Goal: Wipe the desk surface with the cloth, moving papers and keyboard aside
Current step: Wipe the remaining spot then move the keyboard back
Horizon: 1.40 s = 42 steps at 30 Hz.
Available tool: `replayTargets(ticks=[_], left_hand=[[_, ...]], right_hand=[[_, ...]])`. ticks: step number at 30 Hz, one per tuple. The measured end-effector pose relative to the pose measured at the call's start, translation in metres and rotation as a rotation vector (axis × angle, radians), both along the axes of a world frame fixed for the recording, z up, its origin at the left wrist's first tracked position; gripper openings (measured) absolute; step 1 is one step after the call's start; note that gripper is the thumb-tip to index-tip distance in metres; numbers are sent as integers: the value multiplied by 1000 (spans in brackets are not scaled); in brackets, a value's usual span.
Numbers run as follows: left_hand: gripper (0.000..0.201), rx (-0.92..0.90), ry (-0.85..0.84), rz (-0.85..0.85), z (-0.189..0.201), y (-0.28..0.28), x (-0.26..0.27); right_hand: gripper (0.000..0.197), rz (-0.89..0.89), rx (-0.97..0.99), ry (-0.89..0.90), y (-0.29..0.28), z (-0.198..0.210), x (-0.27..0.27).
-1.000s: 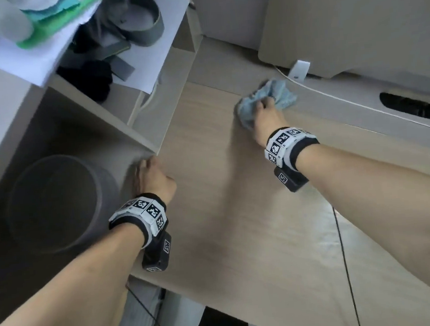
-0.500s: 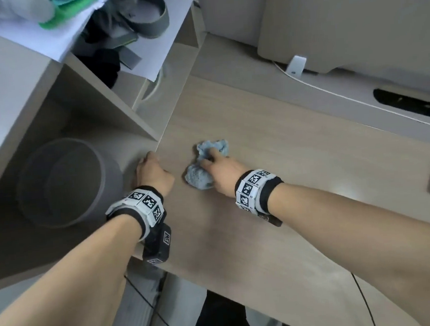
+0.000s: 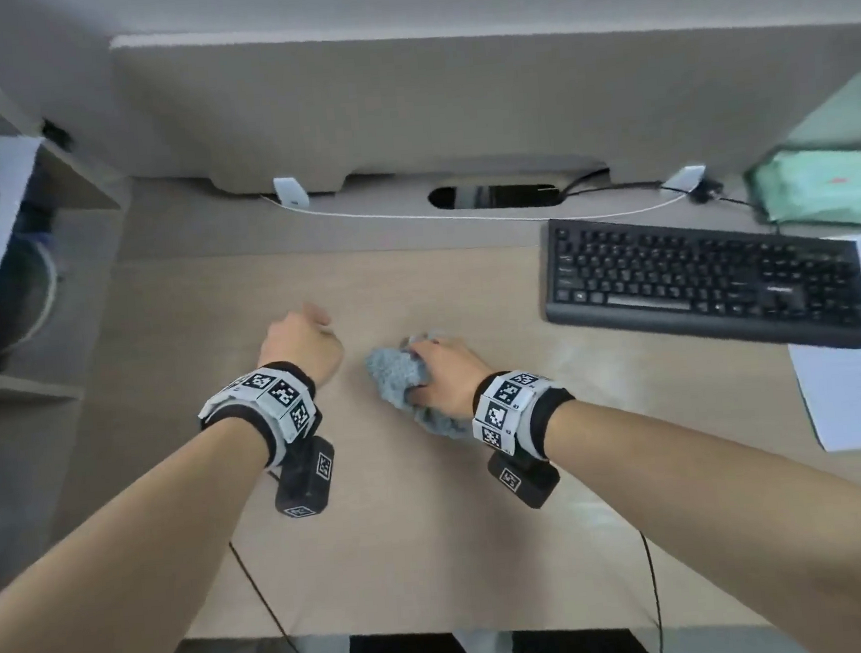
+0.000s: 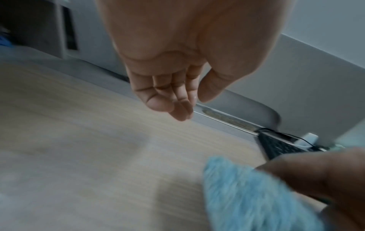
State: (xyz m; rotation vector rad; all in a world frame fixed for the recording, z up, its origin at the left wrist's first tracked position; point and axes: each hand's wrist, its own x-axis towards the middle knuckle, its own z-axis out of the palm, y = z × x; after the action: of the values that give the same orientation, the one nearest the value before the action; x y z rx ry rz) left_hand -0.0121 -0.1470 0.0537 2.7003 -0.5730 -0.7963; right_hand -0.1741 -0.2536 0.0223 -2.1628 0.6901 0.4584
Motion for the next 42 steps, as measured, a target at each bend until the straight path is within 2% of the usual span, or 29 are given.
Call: replayTargets(ticks=[4, 7, 9, 13, 15, 18, 20, 25, 26, 29, 32, 33, 36, 38, 40, 42], left_hand=[[20, -41, 60, -143, -8, -75, -60], [15, -10, 108, -222, -16, -119, -100], [18, -6, 151, -231, -23, -147, -122], [38, -31, 226, -181, -37, -197, -151], [43, -12, 251, -164, -41, -216, -156], [44, -20, 270, -130, -47, -240, -157], [44, -45, 299, -80, -49, -249, -155], [55, -107, 437, 54, -66, -266, -148], [50, -117, 459, 80, -66, -269, -150], [21, -158, 516, 145, -65, -279, -158], [16, -175, 545, 187, -64, -285, -163], [22, -179, 556, 191, -63, -285, -163], [59, -142, 589, 194, -61, -282, -158], [76, -121, 569, 181, -56, -269, -143], [90, -112, 526, 182, -62, -261, -124], [93, -102, 482, 173, -79, -246, -91]], right_hand=[[49, -6, 33, 74, -50, -1, -78], [61, -106, -12, 72, -88, 0, -130], [63, -273, -40, 60, -120, -1, -165], [50, -722, -107, 27, -192, -1, -229], [53, -910, -167, 37, -226, -7, -257], [58, -1099, -293, 79, -271, -18, -293], [63, -1163, -363, 133, -290, -24, -308], [72, -1272, -376, 226, -323, -34, -326], [72, -1288, -364, 242, -327, -35, -328], [71, -1328, -321, 257, -338, -40, -330], [71, -1364, -302, 273, -344, -40, -329], [72, -1376, -292, 291, -344, -39, -327], [77, -1378, -292, 347, -342, -32, -323], [77, -1331, -340, 340, -331, -23, -311], [78, -1305, -347, 328, -324, -16, -301], [80, -1279, -321, 327, -312, -11, -285]])
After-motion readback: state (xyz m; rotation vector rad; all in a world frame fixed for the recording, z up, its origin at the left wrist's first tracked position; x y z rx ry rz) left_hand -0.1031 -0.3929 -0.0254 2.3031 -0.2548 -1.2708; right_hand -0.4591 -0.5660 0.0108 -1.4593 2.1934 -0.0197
